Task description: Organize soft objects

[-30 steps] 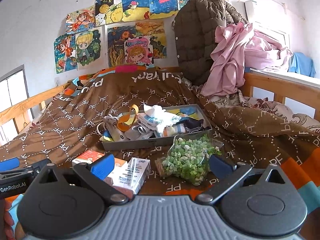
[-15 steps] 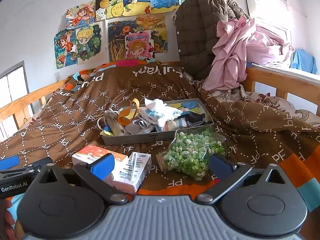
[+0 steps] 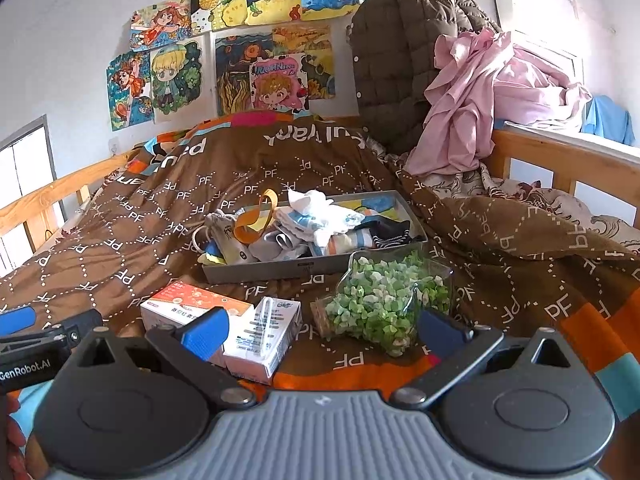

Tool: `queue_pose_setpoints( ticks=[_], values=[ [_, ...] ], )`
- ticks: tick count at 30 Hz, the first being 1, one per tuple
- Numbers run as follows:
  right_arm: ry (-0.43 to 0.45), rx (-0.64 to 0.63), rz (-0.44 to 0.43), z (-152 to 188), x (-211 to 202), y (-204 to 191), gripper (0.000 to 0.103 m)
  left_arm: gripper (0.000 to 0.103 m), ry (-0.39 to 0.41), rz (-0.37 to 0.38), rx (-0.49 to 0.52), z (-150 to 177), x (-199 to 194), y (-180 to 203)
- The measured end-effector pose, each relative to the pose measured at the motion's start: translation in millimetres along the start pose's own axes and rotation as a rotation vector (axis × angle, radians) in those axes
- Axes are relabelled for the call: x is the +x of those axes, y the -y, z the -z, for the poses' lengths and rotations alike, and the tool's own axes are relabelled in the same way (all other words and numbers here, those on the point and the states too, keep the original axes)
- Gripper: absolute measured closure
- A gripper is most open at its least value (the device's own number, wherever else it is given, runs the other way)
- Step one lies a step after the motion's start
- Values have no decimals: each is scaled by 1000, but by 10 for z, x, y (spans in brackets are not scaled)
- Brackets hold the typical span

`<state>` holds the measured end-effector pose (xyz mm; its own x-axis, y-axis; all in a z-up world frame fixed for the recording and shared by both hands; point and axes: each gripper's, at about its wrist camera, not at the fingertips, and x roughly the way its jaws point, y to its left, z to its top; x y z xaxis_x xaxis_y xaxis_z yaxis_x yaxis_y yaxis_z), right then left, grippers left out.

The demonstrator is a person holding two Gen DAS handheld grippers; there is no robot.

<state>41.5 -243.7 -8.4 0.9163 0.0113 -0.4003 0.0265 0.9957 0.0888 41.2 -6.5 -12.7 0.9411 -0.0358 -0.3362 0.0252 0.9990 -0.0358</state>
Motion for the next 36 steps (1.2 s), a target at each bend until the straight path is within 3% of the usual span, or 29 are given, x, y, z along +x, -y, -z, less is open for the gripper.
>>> queue_pose_setpoints(
  ticks=[36],
  values=[
    [-42, -65, 33, 50, 137, -104, 0, 1, -30, -26, 21, 47, 75, 45]
  ],
)
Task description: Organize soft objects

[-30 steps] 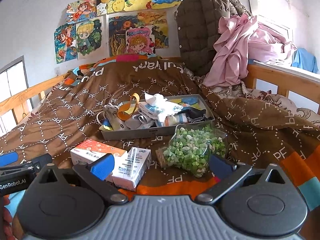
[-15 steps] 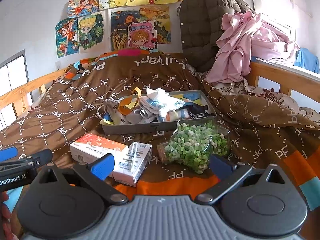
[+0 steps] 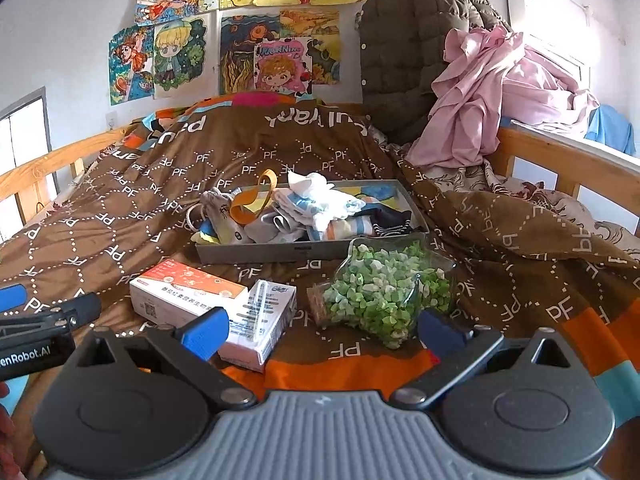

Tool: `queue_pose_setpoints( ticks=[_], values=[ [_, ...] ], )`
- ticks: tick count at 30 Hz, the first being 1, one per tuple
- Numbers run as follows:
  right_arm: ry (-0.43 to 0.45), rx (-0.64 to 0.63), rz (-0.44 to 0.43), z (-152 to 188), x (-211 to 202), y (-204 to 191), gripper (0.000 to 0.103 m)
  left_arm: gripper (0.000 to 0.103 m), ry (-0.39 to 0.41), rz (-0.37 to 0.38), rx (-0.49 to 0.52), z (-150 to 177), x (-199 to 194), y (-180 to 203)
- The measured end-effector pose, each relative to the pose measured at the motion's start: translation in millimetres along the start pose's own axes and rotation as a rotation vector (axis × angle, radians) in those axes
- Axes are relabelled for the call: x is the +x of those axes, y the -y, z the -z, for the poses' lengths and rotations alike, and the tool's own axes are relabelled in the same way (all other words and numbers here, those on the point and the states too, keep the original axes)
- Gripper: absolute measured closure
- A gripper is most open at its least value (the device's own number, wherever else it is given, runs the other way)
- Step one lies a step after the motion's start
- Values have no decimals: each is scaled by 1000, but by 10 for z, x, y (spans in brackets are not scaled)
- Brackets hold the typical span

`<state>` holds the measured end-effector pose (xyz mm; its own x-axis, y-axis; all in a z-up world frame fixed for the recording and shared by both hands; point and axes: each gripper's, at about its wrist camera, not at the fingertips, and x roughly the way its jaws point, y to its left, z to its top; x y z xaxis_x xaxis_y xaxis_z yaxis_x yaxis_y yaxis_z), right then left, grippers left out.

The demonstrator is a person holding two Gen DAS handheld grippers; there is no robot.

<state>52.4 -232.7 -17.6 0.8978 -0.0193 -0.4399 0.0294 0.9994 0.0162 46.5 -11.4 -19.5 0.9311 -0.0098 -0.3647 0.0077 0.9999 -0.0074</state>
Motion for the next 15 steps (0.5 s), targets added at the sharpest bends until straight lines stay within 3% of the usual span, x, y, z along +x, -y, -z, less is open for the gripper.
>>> queue_pose_setpoints(
  ticks=[5, 15],
  values=[
    [16, -48, 51, 14, 61, -56, 0, 1, 1, -11, 18, 1, 34, 35],
    [29, -80, 53, 30, 162, -92, 0, 1, 5, -1, 23, 5, 114, 77]
  ],
)
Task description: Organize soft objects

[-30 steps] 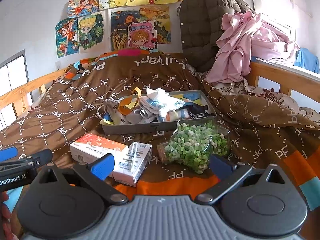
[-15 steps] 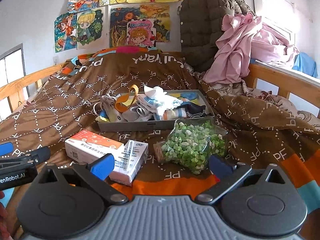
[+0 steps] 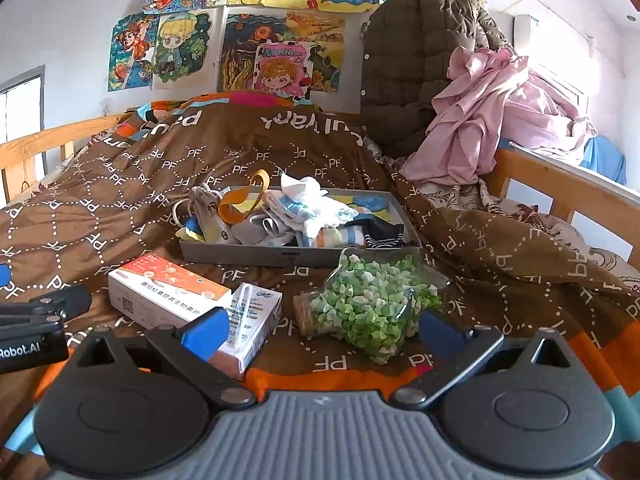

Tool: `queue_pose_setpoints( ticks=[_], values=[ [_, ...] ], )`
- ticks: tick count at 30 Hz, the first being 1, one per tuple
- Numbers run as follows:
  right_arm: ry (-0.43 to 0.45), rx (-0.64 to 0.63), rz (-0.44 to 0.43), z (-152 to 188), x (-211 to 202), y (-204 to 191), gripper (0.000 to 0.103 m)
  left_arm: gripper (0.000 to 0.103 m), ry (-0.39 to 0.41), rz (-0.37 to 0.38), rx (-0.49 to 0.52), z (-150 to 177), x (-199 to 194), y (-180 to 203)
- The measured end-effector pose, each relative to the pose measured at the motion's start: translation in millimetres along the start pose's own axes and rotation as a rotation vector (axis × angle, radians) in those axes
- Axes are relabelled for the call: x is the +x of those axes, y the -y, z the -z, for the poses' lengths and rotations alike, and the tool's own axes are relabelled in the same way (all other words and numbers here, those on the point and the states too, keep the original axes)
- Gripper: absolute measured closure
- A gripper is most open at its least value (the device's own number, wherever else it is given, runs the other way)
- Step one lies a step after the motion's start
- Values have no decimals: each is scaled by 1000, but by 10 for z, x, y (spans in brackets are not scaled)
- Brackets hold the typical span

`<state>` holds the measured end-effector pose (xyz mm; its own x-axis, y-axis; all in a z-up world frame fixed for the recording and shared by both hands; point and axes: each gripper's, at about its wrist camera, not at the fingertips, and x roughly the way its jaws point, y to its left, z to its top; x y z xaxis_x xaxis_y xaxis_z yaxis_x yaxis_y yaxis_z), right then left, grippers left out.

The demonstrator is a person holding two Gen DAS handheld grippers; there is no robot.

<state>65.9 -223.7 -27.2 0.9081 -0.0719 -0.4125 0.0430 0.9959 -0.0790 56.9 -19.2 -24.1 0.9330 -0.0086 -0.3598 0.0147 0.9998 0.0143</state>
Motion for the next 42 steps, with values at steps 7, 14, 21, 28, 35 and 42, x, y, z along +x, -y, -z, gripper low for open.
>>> queue_pose_setpoints(
  ticks=[7, 14, 21, 28, 35, 42],
  values=[
    [4, -10, 2, 2, 63, -18, 0, 1, -9, -7, 11, 18, 62, 32],
    [-4, -4, 3, 4, 103, -16, 0, 1, -14, -14, 12, 20, 100, 49],
    [-8, 3, 8, -1, 129, -7, 0, 1, -13, -14, 13, 17, 101, 49],
    [-10, 8, 11, -1, 131, 2, 0, 1, -11, -17, 14, 16, 99, 50],
    [-10, 9, 10, 0, 132, 4, 0, 1, -11, -17, 15, 17, 99, 50],
    [-10, 10, 10, 0, 133, 6, 0, 1, -11, -18, 15, 15, 101, 51]
  ],
)
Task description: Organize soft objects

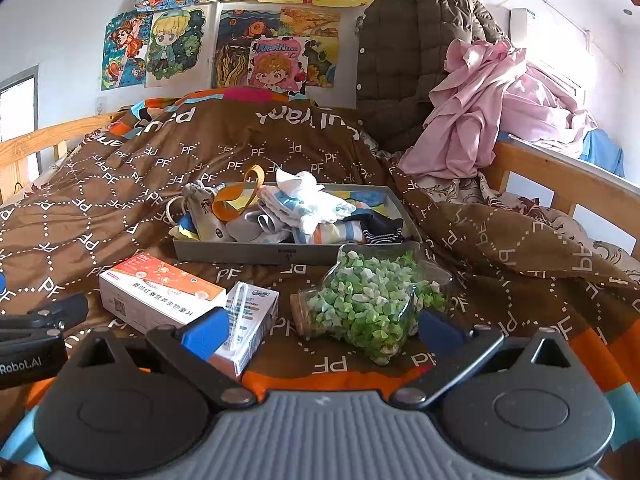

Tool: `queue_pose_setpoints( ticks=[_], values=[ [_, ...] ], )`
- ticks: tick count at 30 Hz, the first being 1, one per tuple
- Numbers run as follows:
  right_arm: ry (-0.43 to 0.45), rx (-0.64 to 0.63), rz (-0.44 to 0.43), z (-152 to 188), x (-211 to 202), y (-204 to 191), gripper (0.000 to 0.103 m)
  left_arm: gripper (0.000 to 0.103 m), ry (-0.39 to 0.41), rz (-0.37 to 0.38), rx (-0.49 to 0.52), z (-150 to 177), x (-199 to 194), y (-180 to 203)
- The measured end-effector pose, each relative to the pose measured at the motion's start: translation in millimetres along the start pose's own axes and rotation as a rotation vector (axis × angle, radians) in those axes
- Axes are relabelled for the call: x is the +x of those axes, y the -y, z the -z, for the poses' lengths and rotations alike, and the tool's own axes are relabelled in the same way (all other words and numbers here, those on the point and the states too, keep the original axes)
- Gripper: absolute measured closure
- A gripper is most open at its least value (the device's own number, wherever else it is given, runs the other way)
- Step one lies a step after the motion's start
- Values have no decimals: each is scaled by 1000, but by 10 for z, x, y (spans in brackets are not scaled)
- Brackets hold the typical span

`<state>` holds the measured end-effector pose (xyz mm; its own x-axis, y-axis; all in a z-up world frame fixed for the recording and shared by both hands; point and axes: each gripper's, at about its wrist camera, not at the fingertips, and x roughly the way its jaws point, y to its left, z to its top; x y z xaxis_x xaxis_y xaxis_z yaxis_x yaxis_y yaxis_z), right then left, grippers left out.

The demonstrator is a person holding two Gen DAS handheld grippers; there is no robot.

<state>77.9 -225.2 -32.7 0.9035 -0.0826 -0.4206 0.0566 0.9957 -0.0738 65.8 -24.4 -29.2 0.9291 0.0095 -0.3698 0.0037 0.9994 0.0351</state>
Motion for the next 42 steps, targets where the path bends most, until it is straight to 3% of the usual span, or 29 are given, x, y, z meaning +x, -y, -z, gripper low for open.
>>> queue_pose_setpoints(
  ticks=[42],
  values=[
    [-2, 5, -2, -1, -1, 10, 0, 1, -5, -3, 5, 8, -5, -40]
  ],
)
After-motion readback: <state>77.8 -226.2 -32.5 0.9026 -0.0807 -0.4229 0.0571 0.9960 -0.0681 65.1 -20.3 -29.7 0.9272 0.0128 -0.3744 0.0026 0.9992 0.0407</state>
